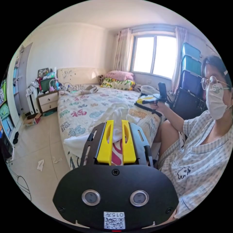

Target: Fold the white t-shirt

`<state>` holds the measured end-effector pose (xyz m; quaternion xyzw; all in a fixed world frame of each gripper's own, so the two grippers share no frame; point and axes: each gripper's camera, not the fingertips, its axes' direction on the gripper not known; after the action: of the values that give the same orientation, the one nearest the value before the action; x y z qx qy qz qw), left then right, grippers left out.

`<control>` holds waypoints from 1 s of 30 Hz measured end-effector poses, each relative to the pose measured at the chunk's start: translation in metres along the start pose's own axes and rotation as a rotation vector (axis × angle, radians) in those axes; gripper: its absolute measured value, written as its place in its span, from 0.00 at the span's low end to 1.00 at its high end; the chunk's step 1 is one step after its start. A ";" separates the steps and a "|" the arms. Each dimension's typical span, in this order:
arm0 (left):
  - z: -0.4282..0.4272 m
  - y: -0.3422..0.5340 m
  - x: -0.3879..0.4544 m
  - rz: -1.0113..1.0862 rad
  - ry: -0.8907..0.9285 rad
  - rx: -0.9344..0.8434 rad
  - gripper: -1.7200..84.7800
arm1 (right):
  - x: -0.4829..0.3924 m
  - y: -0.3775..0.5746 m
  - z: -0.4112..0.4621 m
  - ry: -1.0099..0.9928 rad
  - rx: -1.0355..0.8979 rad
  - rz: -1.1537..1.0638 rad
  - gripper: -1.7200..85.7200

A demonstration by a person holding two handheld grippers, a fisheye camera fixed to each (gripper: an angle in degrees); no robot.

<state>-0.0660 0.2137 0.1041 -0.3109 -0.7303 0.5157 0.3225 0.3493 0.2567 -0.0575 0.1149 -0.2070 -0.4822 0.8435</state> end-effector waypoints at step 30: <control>0.084 0.093 0.047 0.248 0.320 -0.272 0.03 | -0.167 0.042 0.111 -0.231 -0.110 -0.626 0.09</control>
<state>-0.1497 0.2298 0.0006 -0.5166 -0.6889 0.3925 0.3232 0.2558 0.4223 0.0178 0.0720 -0.2296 -0.7381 0.6304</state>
